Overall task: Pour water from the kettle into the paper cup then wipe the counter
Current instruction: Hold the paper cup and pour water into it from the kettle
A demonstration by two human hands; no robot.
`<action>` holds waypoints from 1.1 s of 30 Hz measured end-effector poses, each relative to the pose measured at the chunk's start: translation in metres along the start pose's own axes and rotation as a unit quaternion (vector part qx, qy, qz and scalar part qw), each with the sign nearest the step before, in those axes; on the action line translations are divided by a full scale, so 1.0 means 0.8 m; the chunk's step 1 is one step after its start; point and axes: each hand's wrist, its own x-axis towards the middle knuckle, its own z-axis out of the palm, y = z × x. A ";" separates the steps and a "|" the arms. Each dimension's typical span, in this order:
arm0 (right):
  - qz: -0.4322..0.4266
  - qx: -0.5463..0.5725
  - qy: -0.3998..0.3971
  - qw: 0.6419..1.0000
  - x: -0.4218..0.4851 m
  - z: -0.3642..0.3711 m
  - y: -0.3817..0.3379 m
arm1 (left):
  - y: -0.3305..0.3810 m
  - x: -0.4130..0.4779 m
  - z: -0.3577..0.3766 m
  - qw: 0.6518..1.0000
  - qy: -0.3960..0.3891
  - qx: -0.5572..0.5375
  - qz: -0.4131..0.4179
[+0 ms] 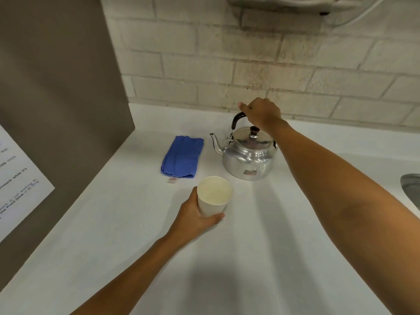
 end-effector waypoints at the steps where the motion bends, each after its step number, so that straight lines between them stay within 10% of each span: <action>1: 0.002 0.001 0.011 1.000 -0.001 0.001 -0.001 | -0.001 0.001 0.000 1.000 0.001 0.000 -0.007; 14: -0.064 0.074 0.110 0.989 -0.028 -0.040 0.009 | -0.009 0.020 -0.010 0.999 0.015 0.006 -0.029; 33: -0.256 -0.117 0.082 0.956 -0.103 -0.098 -0.047 | 0.000 0.028 -0.004 0.998 0.048 0.020 -0.022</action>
